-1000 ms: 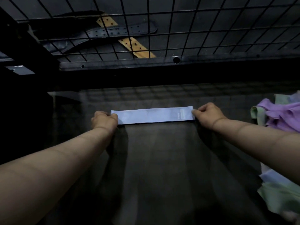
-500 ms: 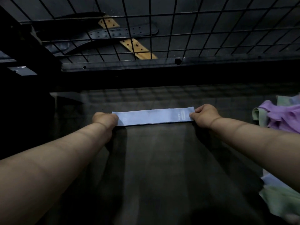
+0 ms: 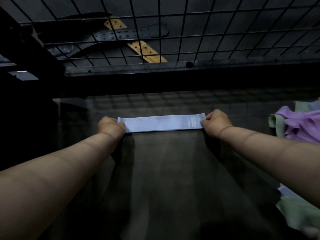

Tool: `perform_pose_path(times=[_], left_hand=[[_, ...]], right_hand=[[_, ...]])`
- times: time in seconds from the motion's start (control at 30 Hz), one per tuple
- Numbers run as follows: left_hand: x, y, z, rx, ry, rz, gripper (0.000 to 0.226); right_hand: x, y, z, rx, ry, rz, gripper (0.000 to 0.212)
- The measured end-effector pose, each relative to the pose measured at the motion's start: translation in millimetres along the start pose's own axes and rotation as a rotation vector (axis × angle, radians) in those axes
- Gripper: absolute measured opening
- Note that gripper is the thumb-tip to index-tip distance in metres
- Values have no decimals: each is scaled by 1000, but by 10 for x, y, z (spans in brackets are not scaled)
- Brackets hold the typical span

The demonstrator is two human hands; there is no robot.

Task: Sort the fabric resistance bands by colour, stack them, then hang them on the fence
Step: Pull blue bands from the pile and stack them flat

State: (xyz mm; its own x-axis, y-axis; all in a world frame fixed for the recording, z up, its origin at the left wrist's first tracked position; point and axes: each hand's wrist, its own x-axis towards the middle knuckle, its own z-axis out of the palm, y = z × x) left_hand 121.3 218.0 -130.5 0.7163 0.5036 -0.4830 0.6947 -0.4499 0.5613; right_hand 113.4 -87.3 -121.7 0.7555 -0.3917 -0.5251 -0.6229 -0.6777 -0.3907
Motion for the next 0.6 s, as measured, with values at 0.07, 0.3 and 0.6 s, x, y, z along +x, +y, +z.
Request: perform_pose_path(times=[0.07, 0.3, 0.6], left_hand=[[-22, -2, 5, 104, 13, 13, 25], [-188, 122, -17, 331, 102, 49, 47], [-894, 599, 349, 442, -50, 613, 49]], right_hand=[[-2, 10, 25, -18, 21, 1, 31], [-34, 103, 26, 34, 2, -19, 43], [-523, 780, -313, -191, -79, -259, 40]])
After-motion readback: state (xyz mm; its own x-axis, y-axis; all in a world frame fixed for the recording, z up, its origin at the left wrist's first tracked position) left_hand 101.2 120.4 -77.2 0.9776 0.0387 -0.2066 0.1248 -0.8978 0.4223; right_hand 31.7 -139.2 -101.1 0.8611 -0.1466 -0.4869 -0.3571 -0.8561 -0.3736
